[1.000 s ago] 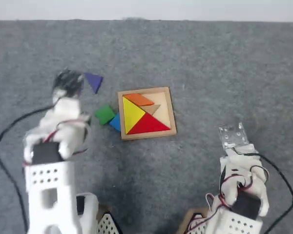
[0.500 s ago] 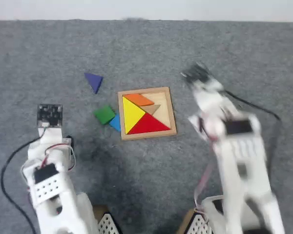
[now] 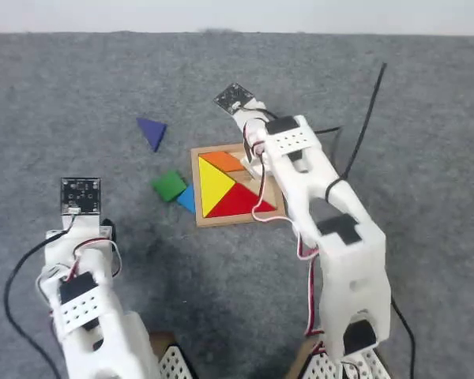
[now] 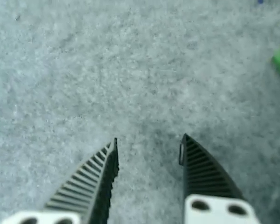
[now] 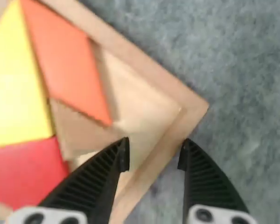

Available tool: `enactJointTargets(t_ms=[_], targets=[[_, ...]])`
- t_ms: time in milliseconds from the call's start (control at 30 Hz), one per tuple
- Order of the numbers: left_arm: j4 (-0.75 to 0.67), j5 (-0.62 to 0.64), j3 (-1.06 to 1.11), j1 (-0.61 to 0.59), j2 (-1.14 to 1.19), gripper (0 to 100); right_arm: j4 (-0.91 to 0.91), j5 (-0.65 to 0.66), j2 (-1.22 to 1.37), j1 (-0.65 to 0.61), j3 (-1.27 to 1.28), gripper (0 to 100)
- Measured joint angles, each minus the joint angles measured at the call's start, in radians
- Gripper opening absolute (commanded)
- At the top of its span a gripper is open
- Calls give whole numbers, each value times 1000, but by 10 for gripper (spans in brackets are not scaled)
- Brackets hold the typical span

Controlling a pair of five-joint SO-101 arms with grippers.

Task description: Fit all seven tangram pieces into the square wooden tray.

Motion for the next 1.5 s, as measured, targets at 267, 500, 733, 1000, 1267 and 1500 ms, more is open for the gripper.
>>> enactJointTargets(t_ms=[267,500,733,1000,1267,1500], targets=[[0,0,0,0,0,211,126,-63,98,69,-147,148],[0,0,0,0,0,211,219,-86,100,77,-163,24],[0,0,0,0,0,210,322,-158,100,107,-166,9],[0,-2,18,0,0,210,298,-169,21,169,-3,9],[0,-2,18,0,0,210,107,-170,-344,198,519,8],[0,-2,18,0,0,210,46,-173,-595,290,796,59]])
